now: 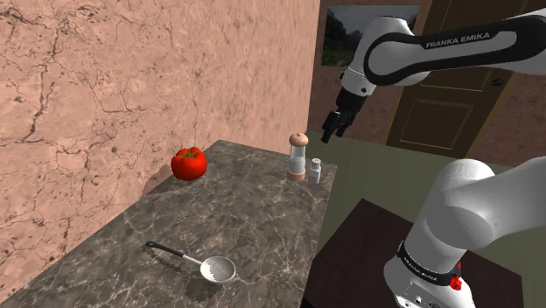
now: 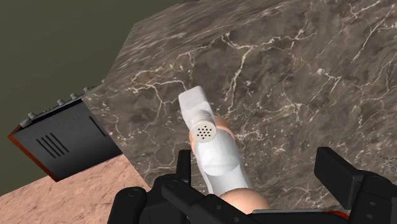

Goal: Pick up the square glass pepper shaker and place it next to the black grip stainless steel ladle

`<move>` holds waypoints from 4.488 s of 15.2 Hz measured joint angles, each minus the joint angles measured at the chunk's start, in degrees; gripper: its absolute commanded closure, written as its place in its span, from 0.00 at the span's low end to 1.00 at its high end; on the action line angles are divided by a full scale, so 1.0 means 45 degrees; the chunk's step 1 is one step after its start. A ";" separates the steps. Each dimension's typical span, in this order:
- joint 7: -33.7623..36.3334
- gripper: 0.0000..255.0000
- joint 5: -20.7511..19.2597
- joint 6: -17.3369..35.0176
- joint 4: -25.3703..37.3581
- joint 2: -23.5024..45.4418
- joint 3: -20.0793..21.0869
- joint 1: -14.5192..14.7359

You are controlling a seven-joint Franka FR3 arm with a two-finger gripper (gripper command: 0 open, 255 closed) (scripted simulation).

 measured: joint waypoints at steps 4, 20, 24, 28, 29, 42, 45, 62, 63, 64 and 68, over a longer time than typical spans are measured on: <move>-0.1180 0.00 -0.0063 0.2142 -0.1182 0.0861 -0.0982 0.0127; -0.3627 0.00 0.0978 0.7209 -0.2473 0.4400 -0.3210 0.1763; -0.3637 1.00 0.0992 0.7236 -0.2471 0.4425 -0.3221 0.1780; -0.3638 1.00 0.0993 0.7238 -0.2471 0.4427 -0.3222 0.1781; -0.3638 1.00 0.0993 0.7238 -0.2471 0.4428 -0.3222 0.1781; -0.2935 1.00 0.0522 0.5609 -0.1984 0.3268 -0.2535 0.1205; -0.2741 1.00 0.0391 0.4917 -0.1715 0.2843 -0.2341 0.1030; -0.1882 1.00 0.0198 0.1477 0.0319 0.1395 -0.1522 0.0717; -0.1850 1.00 0.0204 0.1319 0.0453 0.1368 -0.1493 0.0721; -0.1811 1.00 0.0216 0.1141 0.0630 0.1365 -0.1461 0.0735; -0.1306 1.00 0.0423 0.0890 0.0984 0.1412 -0.1003 0.0969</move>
